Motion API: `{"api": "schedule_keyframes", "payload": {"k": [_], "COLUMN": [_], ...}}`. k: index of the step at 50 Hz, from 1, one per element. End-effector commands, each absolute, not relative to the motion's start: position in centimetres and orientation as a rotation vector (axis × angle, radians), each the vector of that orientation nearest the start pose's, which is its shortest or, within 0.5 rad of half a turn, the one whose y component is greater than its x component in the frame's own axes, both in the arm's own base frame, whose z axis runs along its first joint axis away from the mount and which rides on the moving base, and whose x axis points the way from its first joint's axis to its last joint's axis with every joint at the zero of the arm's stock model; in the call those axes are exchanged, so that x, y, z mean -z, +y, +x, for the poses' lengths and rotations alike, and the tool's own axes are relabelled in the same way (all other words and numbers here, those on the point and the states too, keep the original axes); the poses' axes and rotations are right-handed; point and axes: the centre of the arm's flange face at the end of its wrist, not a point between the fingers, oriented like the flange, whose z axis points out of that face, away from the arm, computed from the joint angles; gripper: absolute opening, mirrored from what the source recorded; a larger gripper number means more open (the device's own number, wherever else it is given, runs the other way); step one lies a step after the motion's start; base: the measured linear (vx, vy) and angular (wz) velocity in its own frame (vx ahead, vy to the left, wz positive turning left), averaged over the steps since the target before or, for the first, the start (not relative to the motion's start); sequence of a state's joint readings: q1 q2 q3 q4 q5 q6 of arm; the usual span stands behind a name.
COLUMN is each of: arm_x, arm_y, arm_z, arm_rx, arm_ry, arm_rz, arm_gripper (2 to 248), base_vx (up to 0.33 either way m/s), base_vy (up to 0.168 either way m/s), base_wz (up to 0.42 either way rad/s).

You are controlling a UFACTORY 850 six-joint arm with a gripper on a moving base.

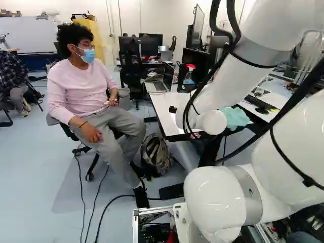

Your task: Clean the table with the green towel

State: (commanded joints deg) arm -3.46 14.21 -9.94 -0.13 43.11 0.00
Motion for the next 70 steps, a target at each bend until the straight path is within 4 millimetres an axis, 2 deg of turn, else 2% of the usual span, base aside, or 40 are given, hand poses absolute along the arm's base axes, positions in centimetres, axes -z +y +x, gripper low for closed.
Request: {"api": "schedule_keyframes", "payload": {"k": [32, 70], "arm_x": [-36.7, -36.6], "arm_y": [-0.2, 0.0], "arm_z": [27.3, 27.0], "arm_rx": [1.818, 1.824], "arm_ry": [0.007, 0.000], "arm_rz": [-2.566, -2.558], "arm_gripper": [247, 247], "base_vx": [0.000, 0.000], "base_vy": [0.000, 0.000], "base_wz": [0.000, 0.000]}}
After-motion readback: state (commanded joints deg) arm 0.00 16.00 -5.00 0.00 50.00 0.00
